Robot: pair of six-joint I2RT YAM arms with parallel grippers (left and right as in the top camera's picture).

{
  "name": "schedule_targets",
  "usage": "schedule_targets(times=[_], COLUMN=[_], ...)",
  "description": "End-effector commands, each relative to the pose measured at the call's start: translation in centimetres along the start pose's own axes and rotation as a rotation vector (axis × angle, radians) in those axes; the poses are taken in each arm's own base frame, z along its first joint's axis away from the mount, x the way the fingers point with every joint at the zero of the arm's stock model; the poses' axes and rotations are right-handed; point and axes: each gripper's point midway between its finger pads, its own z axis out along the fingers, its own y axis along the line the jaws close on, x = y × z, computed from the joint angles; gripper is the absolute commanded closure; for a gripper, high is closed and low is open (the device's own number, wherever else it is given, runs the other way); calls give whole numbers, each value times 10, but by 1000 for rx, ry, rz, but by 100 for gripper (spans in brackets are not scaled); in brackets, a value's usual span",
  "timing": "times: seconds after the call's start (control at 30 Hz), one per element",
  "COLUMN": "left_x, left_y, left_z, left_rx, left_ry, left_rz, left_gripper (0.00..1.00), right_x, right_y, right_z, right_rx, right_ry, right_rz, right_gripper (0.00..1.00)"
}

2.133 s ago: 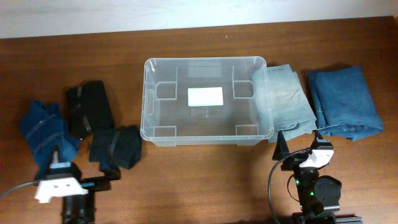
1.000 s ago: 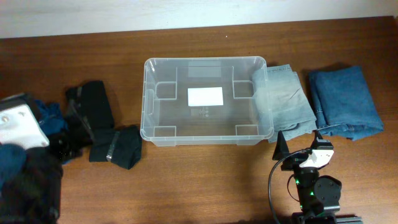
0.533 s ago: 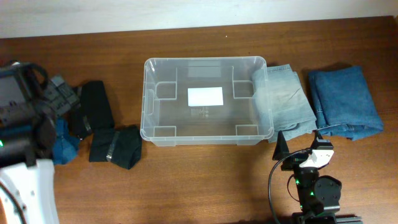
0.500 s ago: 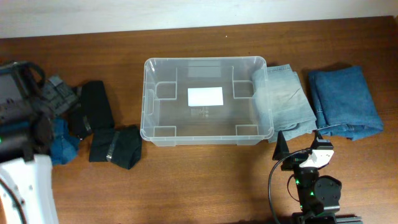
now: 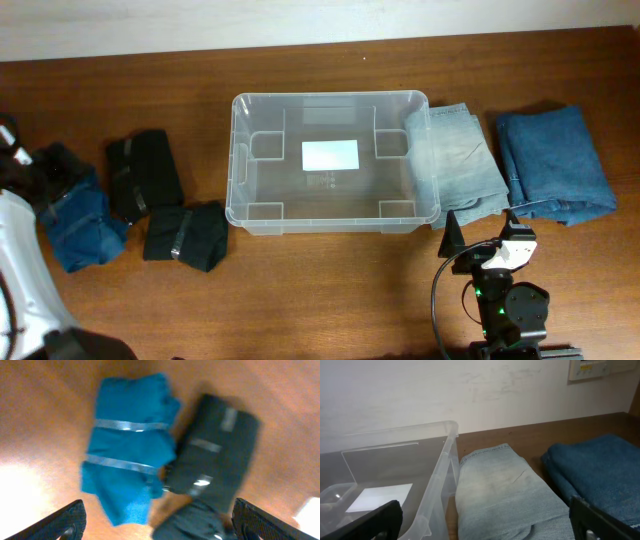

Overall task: Pack container
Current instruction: 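Lower the left gripper and grasp the teal taped bundle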

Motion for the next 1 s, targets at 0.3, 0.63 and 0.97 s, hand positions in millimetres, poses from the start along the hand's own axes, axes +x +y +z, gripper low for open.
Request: schedule_targets(times=[0.3, 0.63, 0.97], left_x=[1, 0, -4], left_y=[68, 80, 63], left_z=[33, 43, 74], left_rx=[-121, -145, -27], left_ry=[91, 114, 127], left_rz=[50, 151, 285], left_gripper=[1, 1, 1], right_x=[3, 3, 3], right_y=[2, 2, 2], right_z=[0, 0, 0], right_rx=[-8, -9, -8], right_ry=[4, 4, 4], right_rz=[6, 6, 6], right_gripper=[2, 2, 1])
